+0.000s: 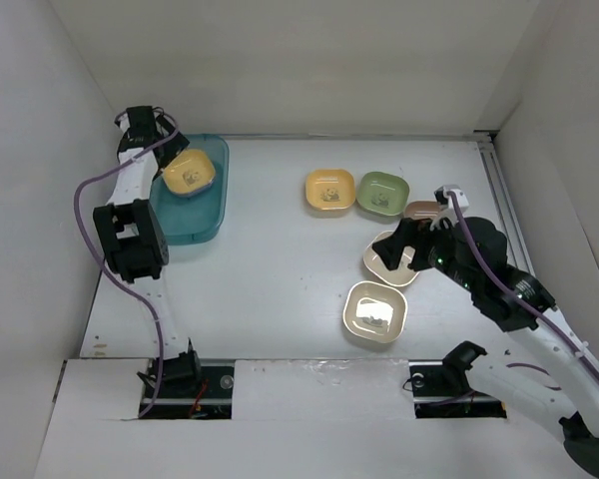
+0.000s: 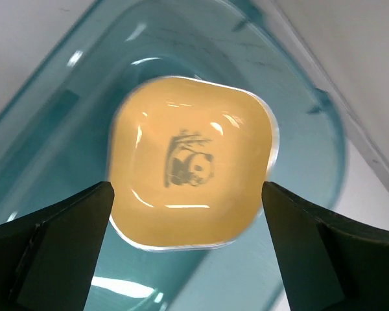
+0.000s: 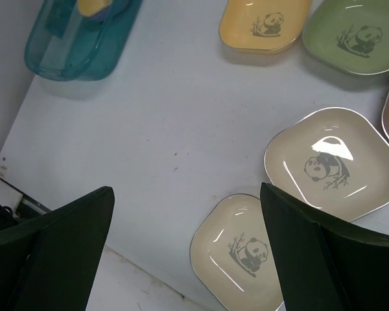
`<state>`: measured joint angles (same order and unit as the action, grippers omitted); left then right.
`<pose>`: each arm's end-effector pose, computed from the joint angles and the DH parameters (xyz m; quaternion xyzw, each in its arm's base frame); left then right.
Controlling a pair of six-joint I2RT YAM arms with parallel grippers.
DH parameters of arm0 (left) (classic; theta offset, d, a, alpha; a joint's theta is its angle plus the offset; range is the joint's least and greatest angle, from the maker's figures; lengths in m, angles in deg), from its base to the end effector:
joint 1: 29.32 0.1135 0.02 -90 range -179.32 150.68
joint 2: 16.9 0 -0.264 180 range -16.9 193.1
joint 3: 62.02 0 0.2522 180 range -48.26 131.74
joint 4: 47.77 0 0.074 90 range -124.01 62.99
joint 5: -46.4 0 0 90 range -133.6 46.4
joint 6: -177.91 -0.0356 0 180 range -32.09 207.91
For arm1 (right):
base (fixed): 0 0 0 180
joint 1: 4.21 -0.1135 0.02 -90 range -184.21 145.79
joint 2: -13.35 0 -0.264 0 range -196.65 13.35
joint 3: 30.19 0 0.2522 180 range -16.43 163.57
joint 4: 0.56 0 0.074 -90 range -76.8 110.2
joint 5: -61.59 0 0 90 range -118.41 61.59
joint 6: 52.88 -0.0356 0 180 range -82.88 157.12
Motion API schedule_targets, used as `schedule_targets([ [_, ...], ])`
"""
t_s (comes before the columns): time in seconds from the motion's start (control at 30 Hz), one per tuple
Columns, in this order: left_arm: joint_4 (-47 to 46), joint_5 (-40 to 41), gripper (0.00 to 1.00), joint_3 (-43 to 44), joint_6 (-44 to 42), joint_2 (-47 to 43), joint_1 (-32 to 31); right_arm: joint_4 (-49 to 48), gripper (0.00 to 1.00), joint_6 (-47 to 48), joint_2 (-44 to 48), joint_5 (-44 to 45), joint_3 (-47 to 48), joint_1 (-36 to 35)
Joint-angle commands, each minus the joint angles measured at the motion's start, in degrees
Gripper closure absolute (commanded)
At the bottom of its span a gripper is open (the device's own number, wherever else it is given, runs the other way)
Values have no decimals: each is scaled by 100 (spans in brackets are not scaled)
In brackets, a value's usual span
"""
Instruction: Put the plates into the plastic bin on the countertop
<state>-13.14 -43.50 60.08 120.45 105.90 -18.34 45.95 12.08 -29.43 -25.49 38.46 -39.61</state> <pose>0.4954 0.0962 0.2689 -0.3297 0.8249 -0.0851 0.4512 0.1280 0.0887 0.3642 -0.0598 0.8200 0.2682 0.5021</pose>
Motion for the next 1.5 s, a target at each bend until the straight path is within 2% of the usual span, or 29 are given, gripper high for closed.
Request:
schedule_targets([
  [0.0, -91, 254, 0, 127, 51, -1257, -438, -190, 0, 96, 173, 94, 57, -64],
  [0.07, -91, 596, 0, 266, -80, -1434, -859, -190, 0, 96, 174, 270, 57, -64],
  [0.1, 92, 658, 0, 389, -81, -1435, -1374, -129, 0, 17, 174, 358, 109, -64],
  [0.17, 321, 728, 0, 783, -168, -1129, -1904, -58, 0, -89, 95, 716, 161, -64],
  [0.2, 322, 728, 0, 786, -238, -1031, -2438, 46, 0, -167, 17, 876, 232, -64],
  [0.33, 181, 711, 0, 838, -318, -425, -3487, 109, 0, -300, -37, 1097, 346, -64],
  [0.47, -125, 632, 0, 997, -318, 190, -3954, 161, 0, -300, 33, 904, 399, -64],
  [0.6, -364, 492, 2, 918, -265, 507, -3955, 213, 0, -247, 156, 781, 399, -64],
  [0.8, -223, 816, 6, 847, -204, 911, -4060, 214, 0, -247, 271, 780, 399, -64],
  [0.9, -171, 931, 22, 795, -151, 1139, -4060, 162, 0, -247, 271, 719, 347, -64],
  [0.93, -118, 983, 30, 795, -151, 1219, -4060, 161, 0, -247, 218, 658, 347, -64],
  [0.97, -118, 1053, 51, 795, -151, 1298, -4060, 161, 0, -247, 218, 657, 347, -64],
  [1.0, -22, 1054, 59, 847, -90, 1438, -4060, 161, 0, -247, 218, 657, 347, -64],
  [1.07, 32, 1106, 61, 847, -89, 1492, -4060, 109, 0, -247, 218, 605, 347, -64],
  [1.27, 85, 1177, 51, 847, -142, 1615, -4060, 109, 0, -247, 218, 605, 347, -64],
  [1.3, 154, 1229, 57, 847, -142, 1615, -4060, 109, 0, -247, 218, 605, 347, -64],
  [1.4, 461, 1763, 100, 900, 33, 1493, -4060, 109, 0, -247, 218, 605, 347, -64],
  [1.47, 646, 2159, 100, 848, 226, 1134, -4060, 161, 0, -247, 218, 605, 347, -64],
])
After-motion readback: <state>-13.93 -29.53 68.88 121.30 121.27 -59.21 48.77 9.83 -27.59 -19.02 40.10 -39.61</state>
